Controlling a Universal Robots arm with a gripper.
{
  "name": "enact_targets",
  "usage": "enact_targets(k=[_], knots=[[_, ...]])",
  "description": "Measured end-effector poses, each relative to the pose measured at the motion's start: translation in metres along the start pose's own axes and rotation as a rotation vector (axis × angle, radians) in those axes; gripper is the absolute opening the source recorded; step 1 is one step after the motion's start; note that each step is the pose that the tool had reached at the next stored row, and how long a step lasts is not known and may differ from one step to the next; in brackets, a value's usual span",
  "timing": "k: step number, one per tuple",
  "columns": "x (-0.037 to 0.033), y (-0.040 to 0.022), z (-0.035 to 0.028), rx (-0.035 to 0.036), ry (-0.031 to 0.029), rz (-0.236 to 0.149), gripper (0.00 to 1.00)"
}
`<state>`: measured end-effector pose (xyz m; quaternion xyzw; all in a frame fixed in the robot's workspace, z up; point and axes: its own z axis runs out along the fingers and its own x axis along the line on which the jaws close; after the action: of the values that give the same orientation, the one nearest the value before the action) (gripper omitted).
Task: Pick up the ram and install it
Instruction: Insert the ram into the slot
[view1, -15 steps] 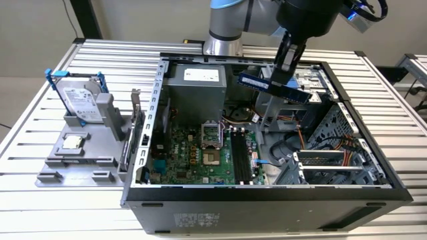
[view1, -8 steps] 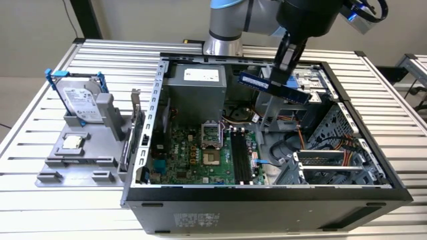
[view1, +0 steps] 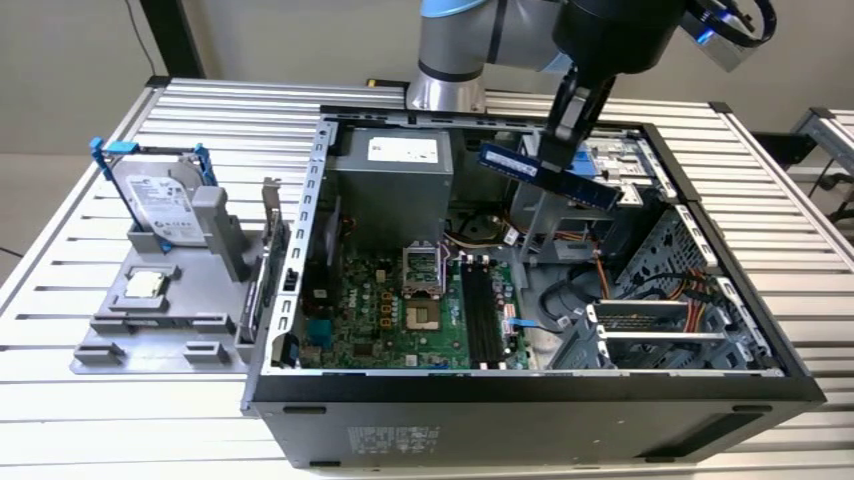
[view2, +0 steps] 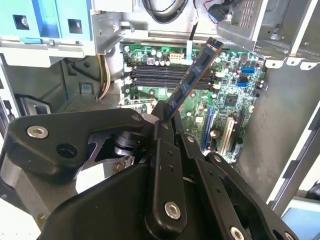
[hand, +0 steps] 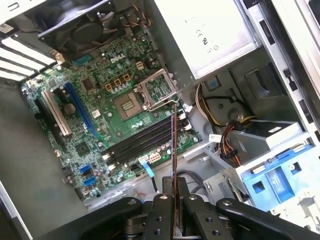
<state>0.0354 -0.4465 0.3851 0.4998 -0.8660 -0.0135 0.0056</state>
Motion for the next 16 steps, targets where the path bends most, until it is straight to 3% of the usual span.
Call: enact_targets(k=[16], knots=[[0.0000, 0.0000, 0.0000, 0.0004, -0.0026, 0.092, 0.00]])
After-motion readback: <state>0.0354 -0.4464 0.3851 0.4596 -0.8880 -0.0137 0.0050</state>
